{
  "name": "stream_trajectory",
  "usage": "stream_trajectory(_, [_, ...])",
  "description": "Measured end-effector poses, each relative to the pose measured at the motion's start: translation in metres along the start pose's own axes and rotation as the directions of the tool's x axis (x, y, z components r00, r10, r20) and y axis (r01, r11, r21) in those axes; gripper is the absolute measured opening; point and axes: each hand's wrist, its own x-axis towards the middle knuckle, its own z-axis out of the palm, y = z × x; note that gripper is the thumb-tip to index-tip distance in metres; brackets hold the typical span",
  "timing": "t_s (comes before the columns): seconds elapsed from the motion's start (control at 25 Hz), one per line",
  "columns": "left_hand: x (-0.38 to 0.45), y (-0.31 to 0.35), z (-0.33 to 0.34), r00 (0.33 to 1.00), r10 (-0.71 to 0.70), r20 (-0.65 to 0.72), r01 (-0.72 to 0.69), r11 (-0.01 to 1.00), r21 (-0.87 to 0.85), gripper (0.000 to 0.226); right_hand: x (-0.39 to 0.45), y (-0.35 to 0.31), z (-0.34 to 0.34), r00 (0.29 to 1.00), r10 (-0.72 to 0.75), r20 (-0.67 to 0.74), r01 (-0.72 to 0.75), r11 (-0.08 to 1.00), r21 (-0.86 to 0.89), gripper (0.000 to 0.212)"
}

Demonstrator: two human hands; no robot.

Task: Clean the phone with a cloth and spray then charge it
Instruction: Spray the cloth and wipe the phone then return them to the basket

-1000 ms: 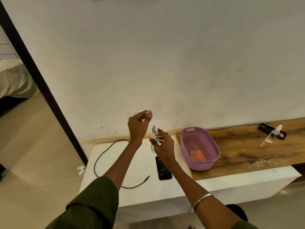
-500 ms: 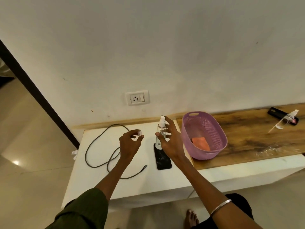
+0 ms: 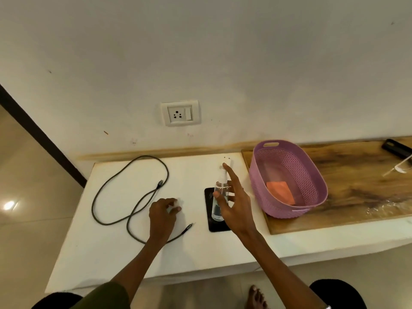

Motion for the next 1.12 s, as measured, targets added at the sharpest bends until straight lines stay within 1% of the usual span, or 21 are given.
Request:
stream_trajectory(0.08, [-0.002, 0.001, -0.001, 1.0, -0.022, 0.004, 0.022, 0.999, -0.031, 0.036, 0.002, -0.001, -0.003, 1.0, -0.017, -0.006, 0.017, 1.0, 0.009, 0.065])
stream_trajectory(0.12, [-0.004, 0.002, 0.0, 0.999, -0.034, 0.028, 0.035, 0.999, -0.032, 0.044, 0.004, -0.001, -0.006, 0.999, -0.032, -0.013, 0.032, 0.999, 0.016, 0.065])
stream_trajectory(0.16, [-0.008, 0.002, 0.0, 0.998, -0.031, 0.054, 0.031, 1.0, 0.003, 0.055, 0.006, -0.001, -0.009, 0.999, -0.047, -0.02, 0.047, 0.999, 0.018, 0.064])
stream_trajectory(0.2, [-0.011, 0.004, 0.001, 0.998, 0.019, 0.061, -0.024, 0.997, 0.077, 0.066, 0.008, 0.001, -0.013, 0.998, -0.06, -0.022, 0.061, 0.998, 0.008, 0.064])
stream_trajectory(0.24, [-0.014, 0.006, 0.001, 0.991, 0.116, 0.063, -0.126, 0.976, 0.178, 0.073, 0.009, 0.003, -0.016, 0.997, -0.071, -0.019, 0.071, 0.997, -0.012, 0.062])
stream_trajectory(0.28, [-0.015, 0.011, 0.002, 0.969, 0.231, 0.087, -0.246, 0.936, 0.253, 0.078, 0.01, 0.007, -0.019, 0.997, -0.078, -0.01, 0.078, 0.996, -0.036, 0.061])
stream_trajectory(0.32, [-0.014, 0.019, 0.005, 0.937, 0.313, 0.153, -0.345, 0.896, 0.28, 0.084, 0.011, 0.012, -0.021, 0.997, -0.077, 0.004, 0.077, 0.995, -0.06, 0.059])
stream_trajectory(0.36, [-0.011, 0.027, 0.01, 0.904, 0.342, 0.256, -0.407, 0.871, 0.274, 0.095, 0.01, 0.017, -0.023, 0.997, -0.073, 0.02, 0.074, 0.994, -0.085, 0.058])
stream_trajectory(0.4, [-0.006, 0.036, 0.016, 0.869, 0.326, 0.373, -0.437, 0.858, 0.269, 0.108, 0.009, 0.022, -0.025, 0.997, -0.068, 0.028, 0.071, 0.991, -0.112, 0.058])
stream_trajectory(0.44, [-0.001, 0.044, 0.023, 0.83, 0.278, 0.483, -0.448, 0.849, 0.28, 0.123, 0.008, 0.027, -0.027, 0.998, -0.052, 0.03, 0.056, 0.988, -0.145, 0.058])
stream_trajectory(0.48, [0.004, 0.05, 0.031, 0.789, 0.22, 0.574, -0.457, 0.833, 0.31, 0.135, 0.007, 0.033, -0.028, 0.999, -0.024, 0.027, 0.029, 0.983, -0.181, 0.058])
stream_trajectory(0.52, [0.009, 0.053, 0.037, 0.749, 0.17, 0.64, -0.479, 0.807, 0.346, 0.143, 0.006, 0.04, -0.03, 1.0, 0.004, 0.025, 0.002, 0.973, -0.229, 0.058])
stream_trajectory(0.6, [0.015, 0.052, 0.047, 0.683, 0.129, 0.719, -0.538, 0.755, 0.375, 0.149, 0.003, 0.052, -0.031, 1.0, 0.025, 0.019, -0.017, 0.936, -0.351, 0.059])
stream_trajectory(0.68, [0.019, 0.049, 0.052, 0.647, 0.113, 0.754, -0.563, 0.738, 0.372, 0.15, 0.001, 0.062, -0.032, 1.0, 0.02, -0.001, -0.019, 0.898, -0.44, 0.058])
stream_trajectory(0.8, [0.022, 0.047, 0.053, 0.661, 0.097, 0.744, -0.55, 0.738, 0.392, 0.151, 0.002, 0.064, -0.032, 0.997, 0.045, -0.062, -0.07, 0.874, -0.481, 0.055])
stream_trajectory(0.88, [0.022, 0.048, 0.053, 0.672, 0.104, 0.733, -0.548, 0.736, 0.397, 0.149, 0.003, 0.064, -0.033, 0.992, 0.047, -0.119, -0.108, 0.806, -0.582, 0.051])
stream_trajectory(0.96, [0.021, 0.049, 0.052, 0.675, 0.102, 0.731, -0.547, 0.734, 0.403, 0.148, 0.0, 0.065, -0.033, 0.984, 0.036, -0.177, -0.15, 0.709, -0.689, 0.047])
stream_trajectory(1.0, [0.021, 0.049, 0.052, 0.676, 0.098, 0.73, -0.545, 0.734, 0.406, 0.148, -0.004, 0.065, -0.033, 0.98, 0.035, -0.195, -0.166, 0.683, -0.711, 0.046])
stream_trajectory(1.04, [0.021, 0.049, 0.051, 0.679, 0.097, 0.727, -0.543, 0.734, 0.409, 0.147, -0.008, 0.065, -0.033, 0.978, 0.033, -0.205, -0.171, 0.69, -0.703, 0.046])
stream_trajectory(1.12, [0.019, 0.048, 0.051, 0.688, 0.101, 0.719, -0.538, 0.736, 0.411, 0.148, -0.016, 0.063, -0.035, 0.978, 0.043, -0.205, -0.165, 0.763, -0.625, 0.048])
